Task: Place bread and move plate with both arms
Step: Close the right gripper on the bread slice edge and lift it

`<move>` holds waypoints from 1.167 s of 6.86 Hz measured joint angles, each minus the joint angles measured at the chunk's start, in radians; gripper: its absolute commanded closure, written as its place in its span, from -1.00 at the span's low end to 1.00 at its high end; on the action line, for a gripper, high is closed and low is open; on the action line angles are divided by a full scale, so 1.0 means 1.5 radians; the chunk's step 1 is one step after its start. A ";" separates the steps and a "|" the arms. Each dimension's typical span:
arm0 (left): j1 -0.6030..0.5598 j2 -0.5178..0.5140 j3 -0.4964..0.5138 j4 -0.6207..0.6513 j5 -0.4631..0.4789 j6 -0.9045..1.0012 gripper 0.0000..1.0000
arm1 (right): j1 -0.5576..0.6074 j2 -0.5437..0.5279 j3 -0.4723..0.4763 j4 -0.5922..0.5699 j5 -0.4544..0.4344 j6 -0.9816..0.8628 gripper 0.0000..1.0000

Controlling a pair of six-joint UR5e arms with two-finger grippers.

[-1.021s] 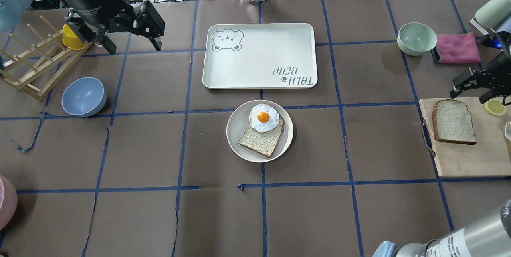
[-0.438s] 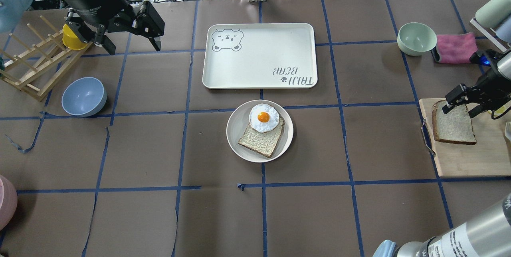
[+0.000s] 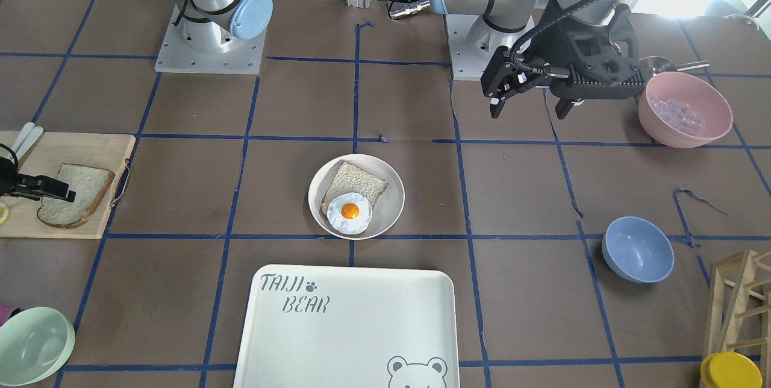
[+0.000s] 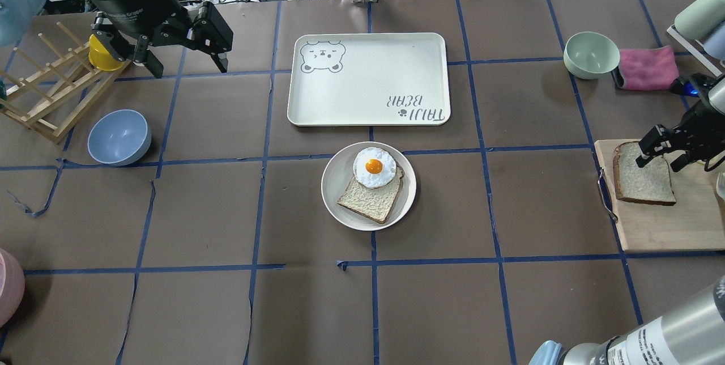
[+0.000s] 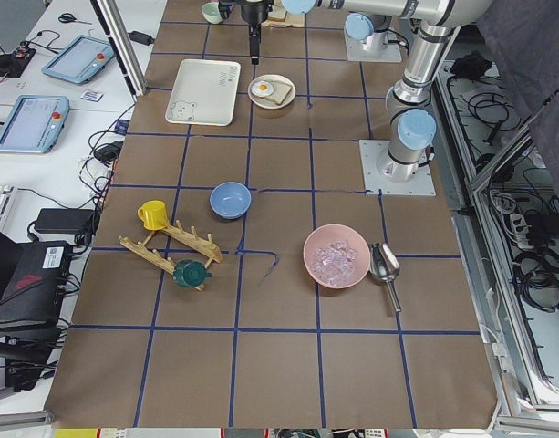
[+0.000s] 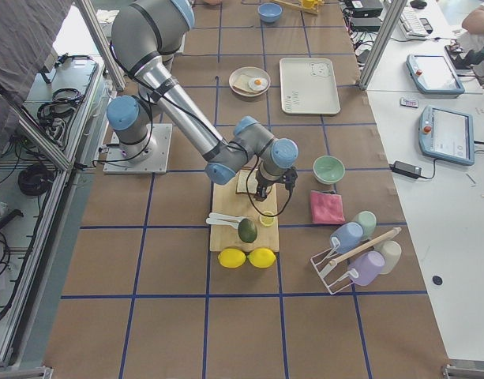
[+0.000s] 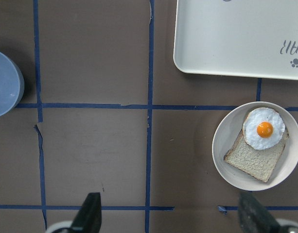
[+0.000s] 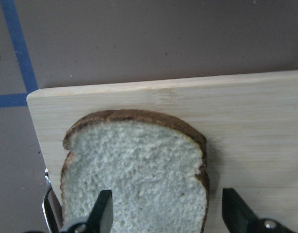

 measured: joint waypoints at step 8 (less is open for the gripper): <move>-0.001 0.000 -0.001 -0.002 0.003 0.000 -1.00 | 0.000 0.002 0.003 -0.001 -0.026 -0.036 1.00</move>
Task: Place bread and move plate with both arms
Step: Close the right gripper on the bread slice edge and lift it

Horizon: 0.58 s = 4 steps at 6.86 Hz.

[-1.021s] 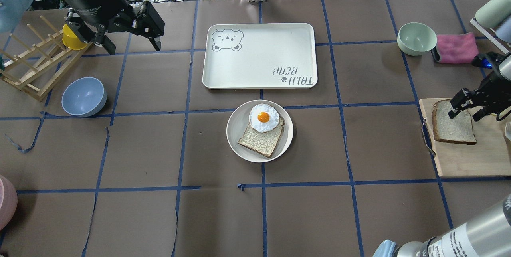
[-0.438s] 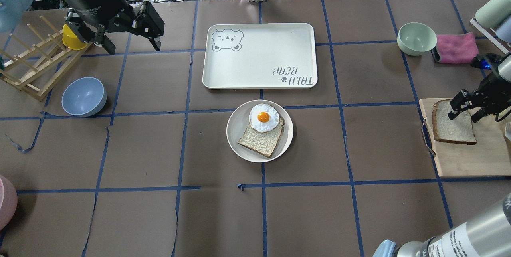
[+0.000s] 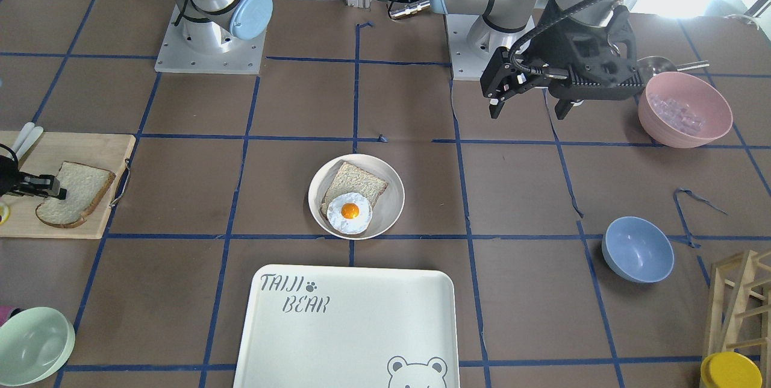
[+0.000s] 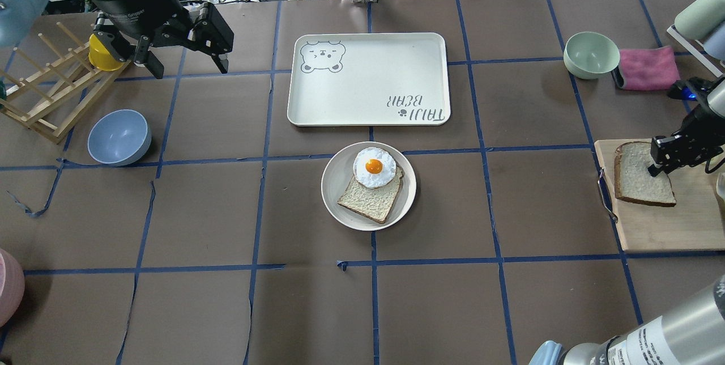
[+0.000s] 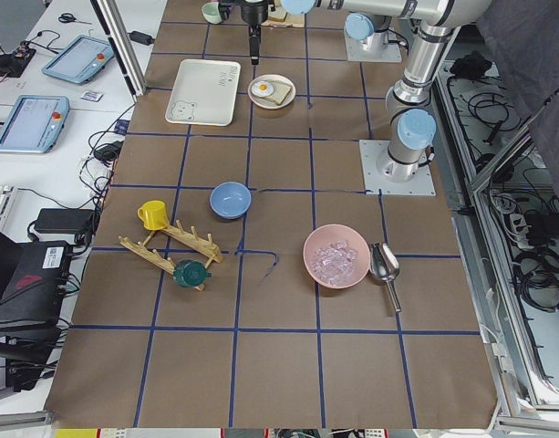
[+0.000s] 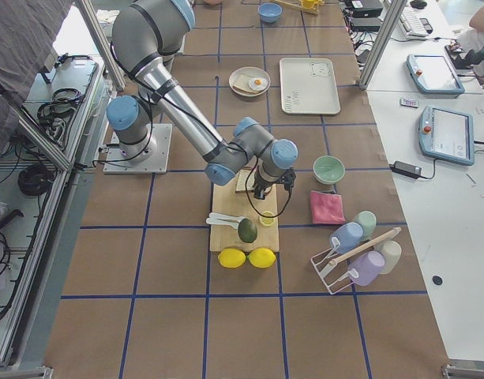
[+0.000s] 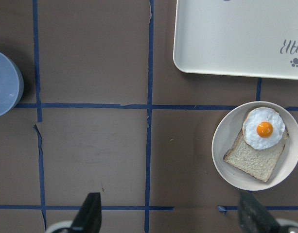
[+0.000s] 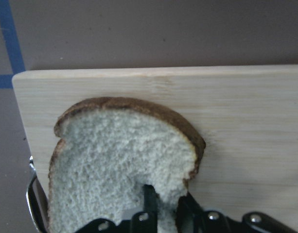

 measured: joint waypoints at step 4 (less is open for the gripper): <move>0.000 0.002 0.000 -0.003 0.001 0.000 -1.00 | 0.000 -0.017 -0.003 0.000 -0.014 -0.018 1.00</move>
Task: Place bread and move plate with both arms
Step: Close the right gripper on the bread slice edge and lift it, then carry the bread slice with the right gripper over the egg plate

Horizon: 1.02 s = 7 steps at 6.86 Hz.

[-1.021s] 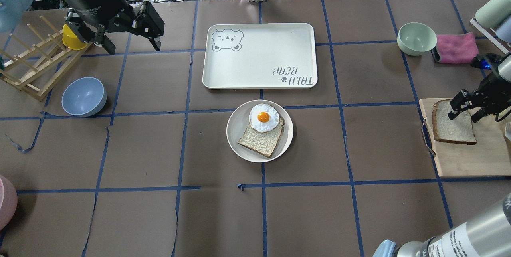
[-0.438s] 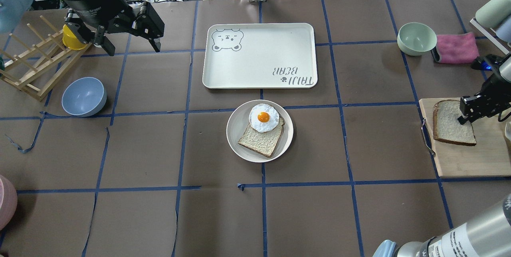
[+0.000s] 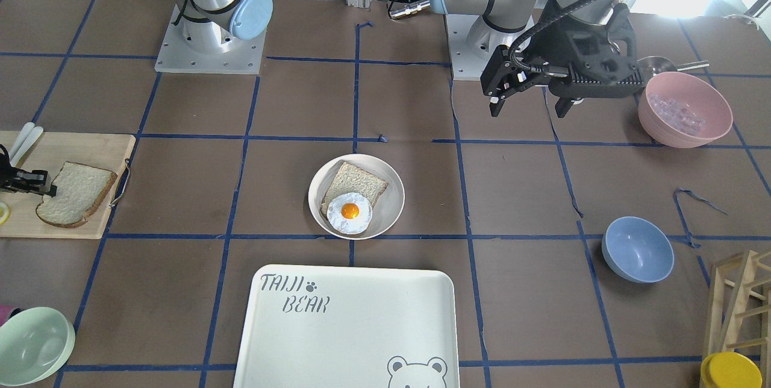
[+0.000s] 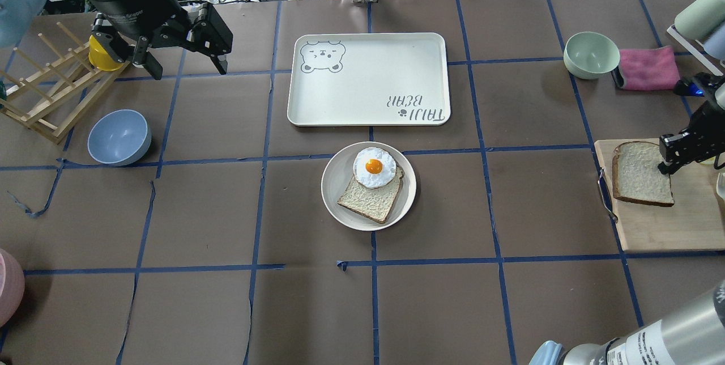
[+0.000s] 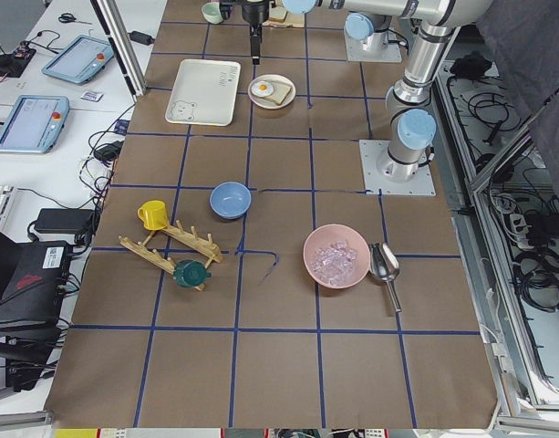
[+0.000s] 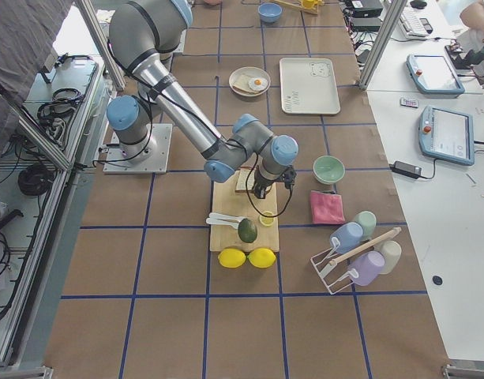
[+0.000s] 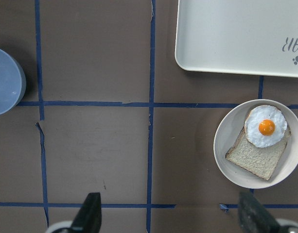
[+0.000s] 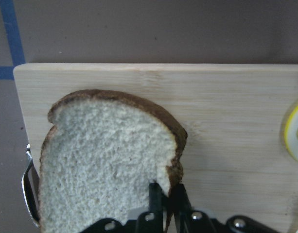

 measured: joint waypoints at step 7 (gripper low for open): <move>0.003 0.009 0.001 -0.019 -0.004 0.000 -1.00 | 0.017 -0.059 -0.013 0.002 -0.014 -0.032 1.00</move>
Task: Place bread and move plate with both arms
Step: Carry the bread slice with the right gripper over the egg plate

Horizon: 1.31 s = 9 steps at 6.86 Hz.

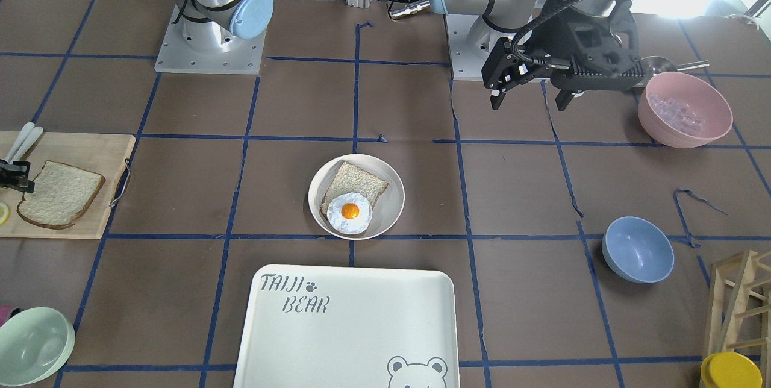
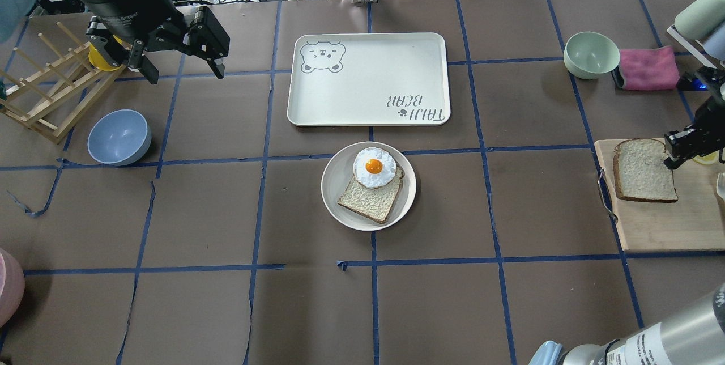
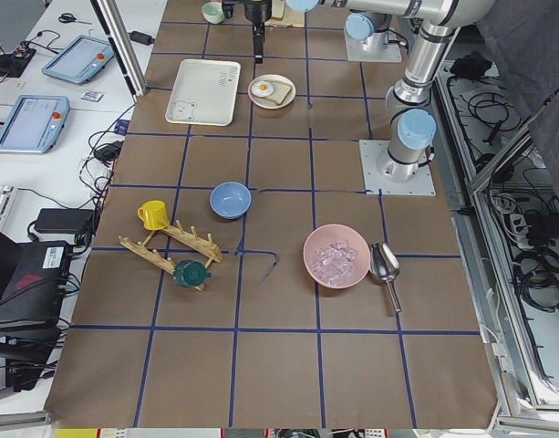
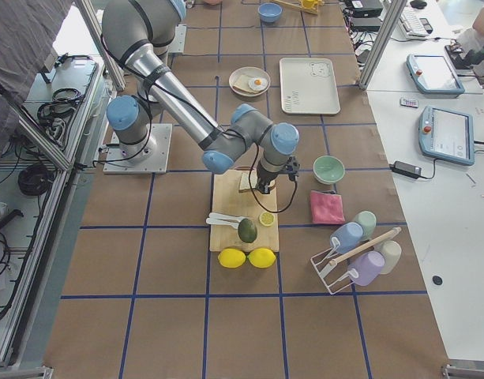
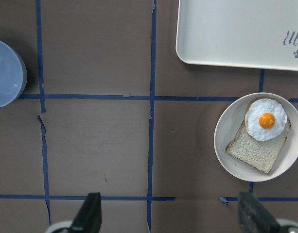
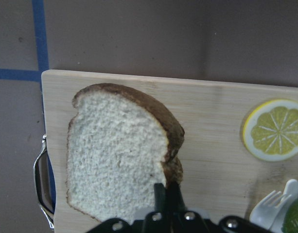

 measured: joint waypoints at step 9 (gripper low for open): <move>0.004 -0.012 0.000 0.010 -0.002 -0.001 -1.00 | 0.560 -0.080 -0.129 0.210 0.239 0.630 1.00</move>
